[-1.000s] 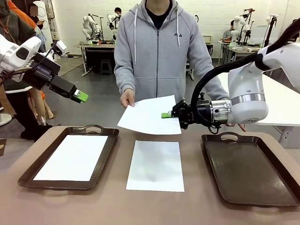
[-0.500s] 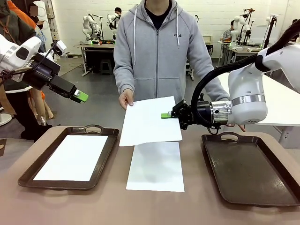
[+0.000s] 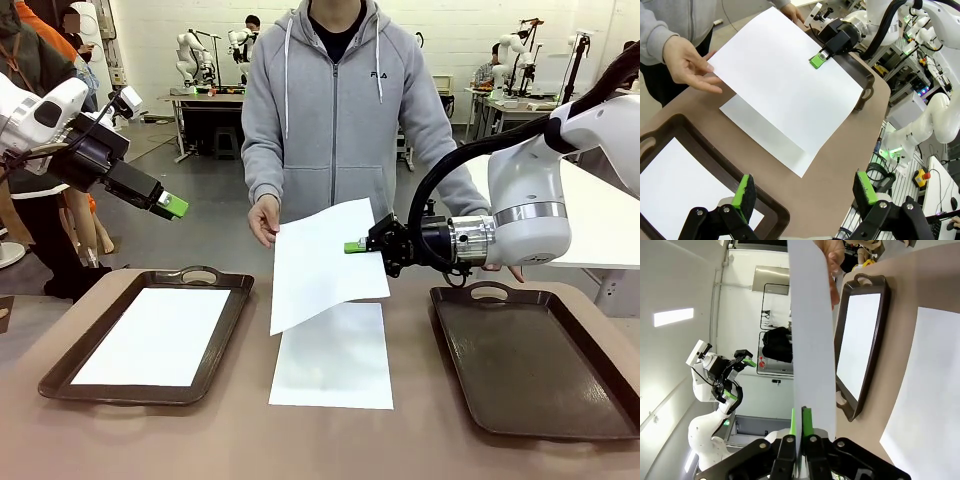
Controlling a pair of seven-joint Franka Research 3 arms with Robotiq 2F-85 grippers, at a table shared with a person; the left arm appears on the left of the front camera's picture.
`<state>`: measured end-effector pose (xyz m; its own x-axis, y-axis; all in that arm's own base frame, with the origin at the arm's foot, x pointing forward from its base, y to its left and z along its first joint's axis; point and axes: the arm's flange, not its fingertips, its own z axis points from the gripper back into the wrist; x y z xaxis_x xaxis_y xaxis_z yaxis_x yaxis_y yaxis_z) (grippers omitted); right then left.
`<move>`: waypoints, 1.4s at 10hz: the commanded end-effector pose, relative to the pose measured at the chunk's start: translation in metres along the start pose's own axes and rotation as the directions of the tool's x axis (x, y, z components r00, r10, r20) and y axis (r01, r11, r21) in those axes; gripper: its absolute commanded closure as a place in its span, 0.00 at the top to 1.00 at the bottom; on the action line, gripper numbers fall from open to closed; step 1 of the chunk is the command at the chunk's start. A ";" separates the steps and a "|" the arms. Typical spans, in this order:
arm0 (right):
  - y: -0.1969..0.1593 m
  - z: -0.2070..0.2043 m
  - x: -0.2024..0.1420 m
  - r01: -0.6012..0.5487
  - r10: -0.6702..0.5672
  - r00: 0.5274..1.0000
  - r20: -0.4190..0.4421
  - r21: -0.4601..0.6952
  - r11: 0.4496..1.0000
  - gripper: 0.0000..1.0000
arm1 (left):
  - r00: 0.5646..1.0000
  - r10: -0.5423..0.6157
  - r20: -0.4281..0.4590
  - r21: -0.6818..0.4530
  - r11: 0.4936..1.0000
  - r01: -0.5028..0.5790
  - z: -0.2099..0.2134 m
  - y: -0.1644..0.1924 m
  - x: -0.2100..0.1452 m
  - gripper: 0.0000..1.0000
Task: Sort the A4 documents.
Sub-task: Receive the A4 Paper, then place the A4 Paper in the designated Handle tray.
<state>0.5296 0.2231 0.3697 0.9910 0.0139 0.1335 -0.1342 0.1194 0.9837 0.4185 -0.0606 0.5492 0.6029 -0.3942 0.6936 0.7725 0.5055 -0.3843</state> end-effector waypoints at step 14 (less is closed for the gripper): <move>0.037 0.079 -0.060 -0.094 0.088 0.995 -0.051 -0.136 0.986 0.01 | 1.000 -0.005 -0.007 -0.001 1.000 0.005 0.001 0.000 -0.001 1.00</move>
<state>0.4797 0.1689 0.3982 0.9786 0.0589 0.1973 -0.2054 0.2176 0.9542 0.4187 -0.0605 0.5491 0.6032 -0.3940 0.6935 0.7723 0.5058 -0.3844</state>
